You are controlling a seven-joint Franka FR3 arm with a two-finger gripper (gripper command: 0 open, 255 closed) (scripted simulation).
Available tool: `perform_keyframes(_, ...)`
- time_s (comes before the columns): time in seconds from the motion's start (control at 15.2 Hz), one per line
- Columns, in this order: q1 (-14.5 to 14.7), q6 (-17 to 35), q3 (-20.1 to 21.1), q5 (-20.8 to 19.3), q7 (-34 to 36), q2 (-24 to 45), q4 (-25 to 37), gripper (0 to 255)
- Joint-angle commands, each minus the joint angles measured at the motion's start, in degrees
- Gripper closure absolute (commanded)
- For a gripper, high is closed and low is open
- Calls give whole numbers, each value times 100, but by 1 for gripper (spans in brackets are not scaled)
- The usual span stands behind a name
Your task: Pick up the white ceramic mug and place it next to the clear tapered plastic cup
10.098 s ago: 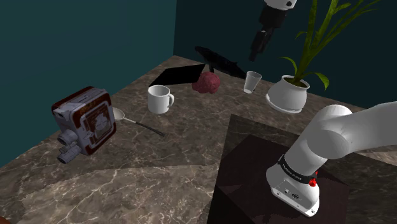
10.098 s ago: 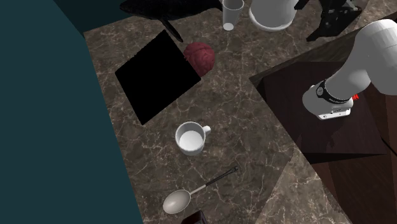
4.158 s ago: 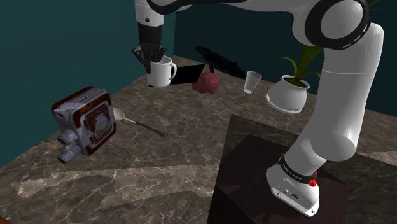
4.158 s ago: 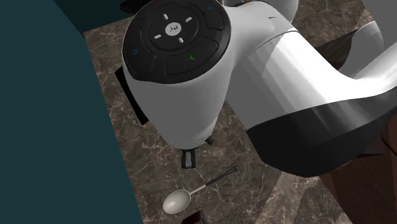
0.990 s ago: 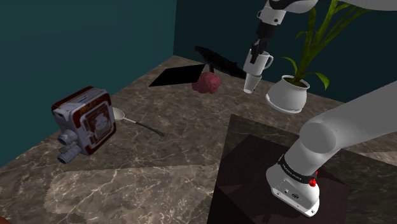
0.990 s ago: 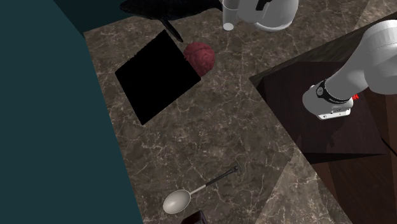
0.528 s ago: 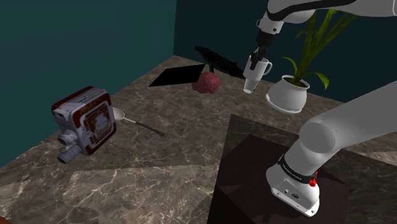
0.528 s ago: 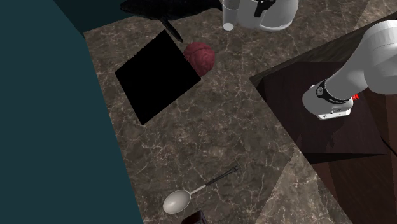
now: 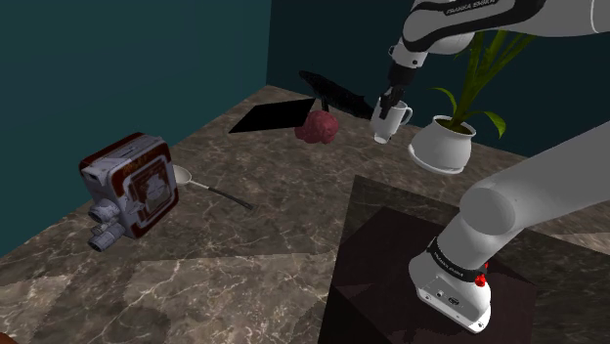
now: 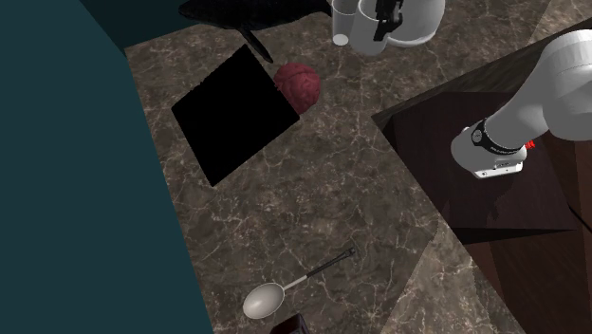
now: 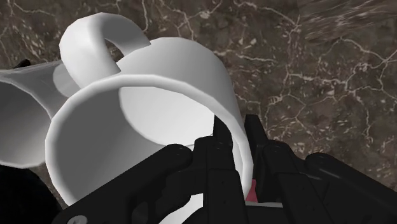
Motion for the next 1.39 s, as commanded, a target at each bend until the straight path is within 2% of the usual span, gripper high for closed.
perform_keyframes(0.0,-4,159,-14,-3,-11,49,-103,255)
perform_keyframes(1.32,8,1867,-104,28,-67,800,-1063,255)
